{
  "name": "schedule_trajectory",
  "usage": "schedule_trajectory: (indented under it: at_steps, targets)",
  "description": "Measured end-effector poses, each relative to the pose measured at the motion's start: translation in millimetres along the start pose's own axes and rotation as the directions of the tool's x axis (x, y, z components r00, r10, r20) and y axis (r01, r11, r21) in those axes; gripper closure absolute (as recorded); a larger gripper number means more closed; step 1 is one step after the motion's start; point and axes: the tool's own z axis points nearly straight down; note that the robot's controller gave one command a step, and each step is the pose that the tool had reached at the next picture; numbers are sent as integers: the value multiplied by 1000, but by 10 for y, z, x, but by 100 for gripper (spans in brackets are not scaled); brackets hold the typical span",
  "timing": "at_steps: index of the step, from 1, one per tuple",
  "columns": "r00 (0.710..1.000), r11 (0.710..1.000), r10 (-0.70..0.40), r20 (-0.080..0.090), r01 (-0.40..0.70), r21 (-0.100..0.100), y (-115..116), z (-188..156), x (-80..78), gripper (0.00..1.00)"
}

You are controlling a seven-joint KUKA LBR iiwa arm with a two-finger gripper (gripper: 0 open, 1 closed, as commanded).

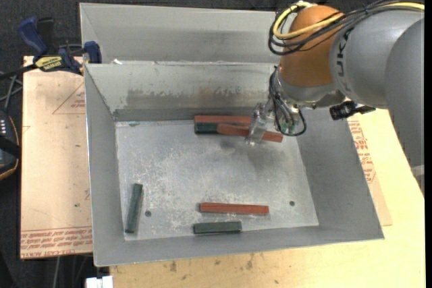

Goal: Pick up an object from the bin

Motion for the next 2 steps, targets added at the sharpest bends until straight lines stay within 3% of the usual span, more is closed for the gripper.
schedule_trajectory:
  at_steps: [1, 2]
  targets:
    - [1000, 1000, 3, 12, -3, -3, 1, -387, -6, 100]
    - [1000, 1000, -3, 2, 3, -1, -87, -741, -1, 100]
